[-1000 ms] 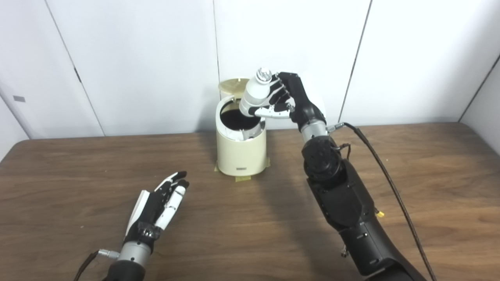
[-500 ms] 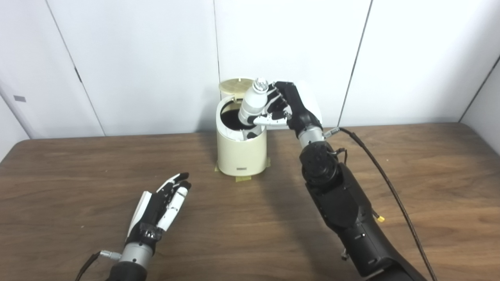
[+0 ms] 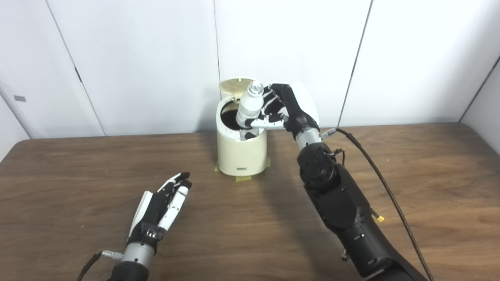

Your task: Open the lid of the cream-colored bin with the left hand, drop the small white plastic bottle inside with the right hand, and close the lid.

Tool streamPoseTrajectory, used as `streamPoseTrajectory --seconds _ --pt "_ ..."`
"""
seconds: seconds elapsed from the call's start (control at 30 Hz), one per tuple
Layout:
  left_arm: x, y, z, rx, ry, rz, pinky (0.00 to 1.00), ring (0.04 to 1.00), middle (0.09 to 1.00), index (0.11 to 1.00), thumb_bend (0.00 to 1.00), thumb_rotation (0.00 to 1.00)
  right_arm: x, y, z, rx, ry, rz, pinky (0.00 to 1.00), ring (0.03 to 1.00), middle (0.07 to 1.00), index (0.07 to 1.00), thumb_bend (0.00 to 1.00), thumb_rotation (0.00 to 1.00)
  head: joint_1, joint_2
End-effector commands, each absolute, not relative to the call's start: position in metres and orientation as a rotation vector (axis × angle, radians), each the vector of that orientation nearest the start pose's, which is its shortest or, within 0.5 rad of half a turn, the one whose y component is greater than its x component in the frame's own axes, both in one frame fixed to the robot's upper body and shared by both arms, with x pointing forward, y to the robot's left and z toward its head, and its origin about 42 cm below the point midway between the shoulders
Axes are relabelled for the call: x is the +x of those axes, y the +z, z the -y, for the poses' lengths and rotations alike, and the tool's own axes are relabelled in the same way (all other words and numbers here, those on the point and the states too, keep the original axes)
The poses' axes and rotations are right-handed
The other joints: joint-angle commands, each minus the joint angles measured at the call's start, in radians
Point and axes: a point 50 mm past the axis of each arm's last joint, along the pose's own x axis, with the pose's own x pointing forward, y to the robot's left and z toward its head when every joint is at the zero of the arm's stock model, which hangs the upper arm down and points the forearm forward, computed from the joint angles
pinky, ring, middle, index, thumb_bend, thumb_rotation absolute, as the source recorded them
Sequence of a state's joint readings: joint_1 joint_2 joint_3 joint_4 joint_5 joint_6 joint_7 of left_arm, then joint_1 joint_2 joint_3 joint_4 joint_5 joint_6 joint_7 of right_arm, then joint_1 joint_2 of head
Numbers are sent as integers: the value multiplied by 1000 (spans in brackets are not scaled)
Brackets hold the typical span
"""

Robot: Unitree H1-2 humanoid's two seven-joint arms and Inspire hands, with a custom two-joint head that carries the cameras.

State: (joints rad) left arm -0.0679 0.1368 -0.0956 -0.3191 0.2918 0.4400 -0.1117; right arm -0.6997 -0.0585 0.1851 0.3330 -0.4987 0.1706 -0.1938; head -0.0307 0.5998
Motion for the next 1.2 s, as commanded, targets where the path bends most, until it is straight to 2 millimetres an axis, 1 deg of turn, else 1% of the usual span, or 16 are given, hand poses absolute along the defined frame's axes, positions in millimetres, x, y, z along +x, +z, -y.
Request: streamPoseTrajectory --seconds 0.0,0.1,0.17,0.23,0.37,0.47,0.6,0.77,0.87,0.93,1.17 --pt "296 181 -216 403 -90 -5 760 832 829 910 444 916 478 295 126 -642 -38 436 436 420 480 547 516 0 -1 0" --pt "296 180 -216 401 -92 -2 759 831 830 912 438 917 479 295 126 -652 -38 431 442 422 481 547 516 0 -4 1" --pt "296 179 -216 399 -91 -3 768 832 831 913 436 917 479 294 126 -659 -37 429 430 420 485 545 516 0 -4 2" --pt "296 179 -216 401 -90 -6 812 838 829 913 439 924 479 294 126 -663 -31 424 428 422 492 535 517 0 -6 1" --pt "295 178 -215 402 -88 -12 853 844 829 912 444 935 480 294 125 -677 -17 400 429 443 497 504 521 0 -6 2" --pt "294 178 -215 385 -86 -12 815 840 826 909 436 926 481 295 125 -683 -14 390 433 445 498 502 521 0 -5 2" --pt "294 177 -215 373 -84 -5 755 811 809 873 424 904 481 295 124 -683 -13 387 438 444 503 500 521 0 -5 3" --pt "293 177 -216 376 -81 -4 773 806 798 861 428 899 482 294 126 -679 -11 386 450 444 505 498 521 0 -5 3" --pt "293 177 -217 377 -82 -4 750 802 797 862 427 901 482 293 126 -681 -9 376 445 446 499 505 521 0 -4 4" --pt "293 177 -217 375 -81 -5 760 805 797 862 433 900 482 292 127 -684 -7 377 449 510 488 501 529 1 -5 4" --pt "294 177 -218 370 -80 -4 738 794 791 861 443 882 482 291 128 -697 0 376 454 532 476 518 529 2 -5 2"
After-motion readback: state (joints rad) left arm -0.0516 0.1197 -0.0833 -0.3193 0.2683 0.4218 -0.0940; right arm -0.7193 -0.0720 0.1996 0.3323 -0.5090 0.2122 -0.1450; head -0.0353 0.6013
